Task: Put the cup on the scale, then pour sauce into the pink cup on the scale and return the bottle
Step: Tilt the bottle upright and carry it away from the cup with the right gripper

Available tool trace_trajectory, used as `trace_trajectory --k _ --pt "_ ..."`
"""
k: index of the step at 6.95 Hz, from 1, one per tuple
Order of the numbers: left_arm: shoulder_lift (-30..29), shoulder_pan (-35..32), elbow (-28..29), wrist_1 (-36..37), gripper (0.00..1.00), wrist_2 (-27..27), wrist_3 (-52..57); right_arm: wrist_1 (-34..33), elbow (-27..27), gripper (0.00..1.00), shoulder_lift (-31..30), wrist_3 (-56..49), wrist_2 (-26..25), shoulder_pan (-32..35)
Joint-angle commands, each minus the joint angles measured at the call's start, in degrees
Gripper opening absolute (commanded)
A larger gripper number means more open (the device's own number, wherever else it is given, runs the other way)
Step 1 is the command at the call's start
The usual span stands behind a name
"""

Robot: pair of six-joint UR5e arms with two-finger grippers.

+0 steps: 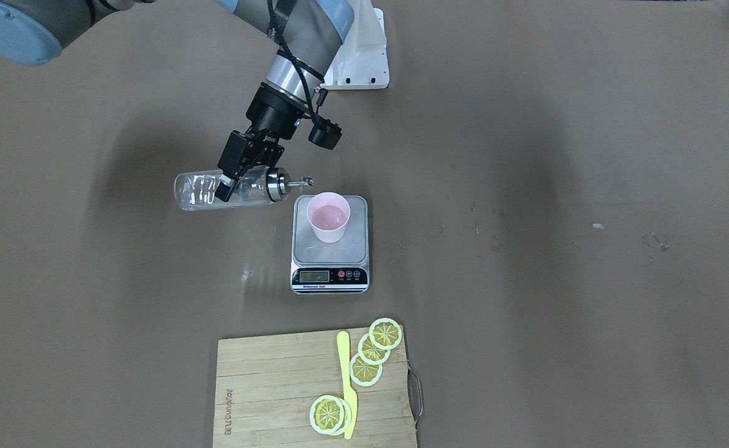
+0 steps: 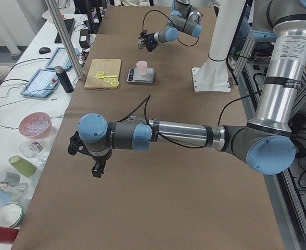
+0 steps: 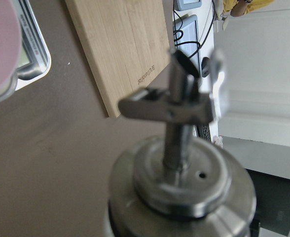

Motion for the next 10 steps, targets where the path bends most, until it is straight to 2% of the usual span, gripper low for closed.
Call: trace_trajectory --k 1,2,3,4,7,10 --pt "-0.1 -0.2 -0.3 -0.1 0.98 -1.5 0.0 19.0 1.0 0.0 -7.3 -1.1 12.3 6.1" --pt "-0.1 -0.7 -0.2 -0.2 0.98 -2.2 0.3 25.1 1.0 0.0 -10.3 -1.5 17.9 9.5" --pt "-0.1 -0.9 -0.2 -0.4 0.98 -2.2 0.4 26.8 1.1 0.0 -10.5 -2.3 21.8 12.2" --pt "-0.5 -1.3 -0.2 -0.8 0.98 -2.2 0.4 29.0 2.6 0.0 -12.9 -2.1 23.4 14.2" --pt "-1.1 -1.5 -1.2 -0.8 0.98 -2.2 0.3 48.8 3.5 0.0 -21.8 4.1 34.5 21.7" --pt "-0.9 -2.0 -1.6 -2.0 0.98 -1.9 0.4 64.2 2.9 0.0 -29.2 11.9 37.2 24.9"
